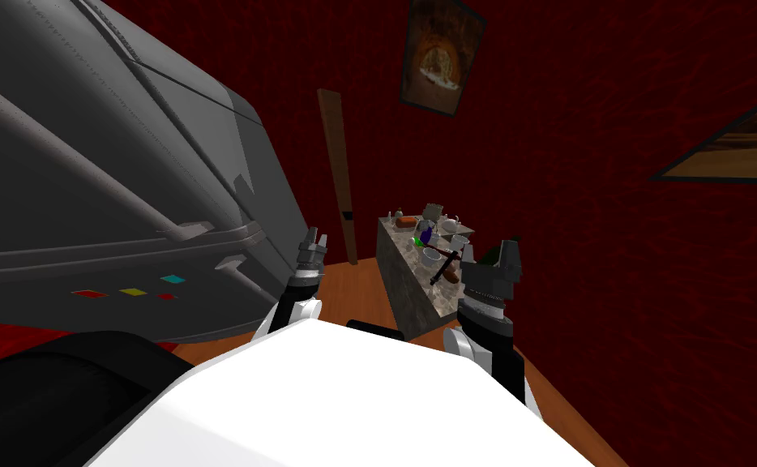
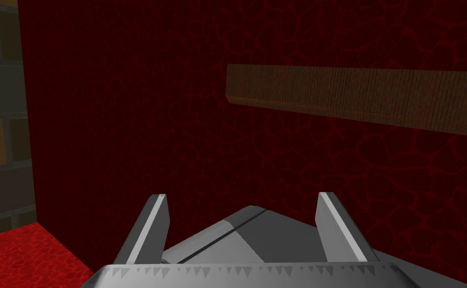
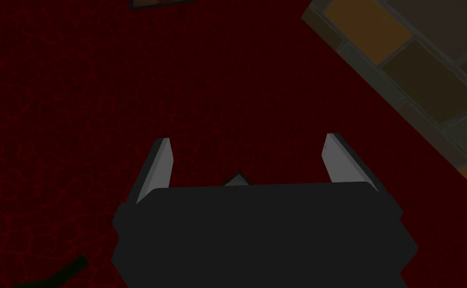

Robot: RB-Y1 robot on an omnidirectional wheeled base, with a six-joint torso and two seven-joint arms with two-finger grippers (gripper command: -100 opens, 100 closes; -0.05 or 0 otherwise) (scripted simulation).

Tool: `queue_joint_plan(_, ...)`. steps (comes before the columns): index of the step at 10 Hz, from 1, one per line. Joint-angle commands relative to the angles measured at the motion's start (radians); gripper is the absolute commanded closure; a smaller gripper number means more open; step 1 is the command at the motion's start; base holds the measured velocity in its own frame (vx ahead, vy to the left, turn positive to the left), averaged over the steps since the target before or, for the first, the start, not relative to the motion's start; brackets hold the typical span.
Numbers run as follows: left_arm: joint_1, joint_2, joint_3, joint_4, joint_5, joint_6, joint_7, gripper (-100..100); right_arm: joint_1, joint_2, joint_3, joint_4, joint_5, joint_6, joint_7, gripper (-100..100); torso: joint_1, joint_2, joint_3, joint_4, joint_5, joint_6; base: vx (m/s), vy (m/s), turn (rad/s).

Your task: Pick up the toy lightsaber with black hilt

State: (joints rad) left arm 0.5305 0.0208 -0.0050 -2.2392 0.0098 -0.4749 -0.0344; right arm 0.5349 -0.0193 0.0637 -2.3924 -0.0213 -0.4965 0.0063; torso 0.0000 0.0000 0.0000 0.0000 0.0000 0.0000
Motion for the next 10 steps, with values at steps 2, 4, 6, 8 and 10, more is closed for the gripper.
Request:
queue_joint_plan(2,0.0,0.0,0.0,0.0,0.0,0.0,0.0,0,0.011,-0.061,-0.007,0.018,0.022,0.015,0.011,-100,0.001,0.001,0.0,0.0,0.0,0.0,-0.034,0.035,-0.013)
queue_joint_plan(4,0.0,0.0,0.0,0.0,0.0,0.0,0.0,0,0.027,-0.098,-0.018,0.048,0.057,0.038,0.031,-100,0.003,0.004,0.002,0.001,0.001,0.0,-0.073,0.058,-0.023)
queue_joint_plan(6,0.0,0.0,0.0,0.0,0.0,0.0,0.0,0,0.039,-0.111,-0.028,0.074,0.088,0.056,0.049,-100,0.005,0.006,0.004,0.001,0.001,0.0,-0.092,0.084,-0.029)
queue_joint_plan(8,0.0,0.0,0.0,0.0,0.0,0.0,0.0,0,0.051,-0.119,-0.038,0.102,0.121,0.076,0.069,-100,0.005,0.005,0.003,0.001,0.001,0.0,-0.066,0.073,-0.028)
queue_joint_plan(10,0.0,0.0,0.0,0.0,0.0,0.0,0.0,0,0.067,-0.127,-0.053,0.145,0.173,0.104,0.1,-100,0.005,0.004,0.002,0.001,0.001,0.0,-0.059,0.078,-0.047)
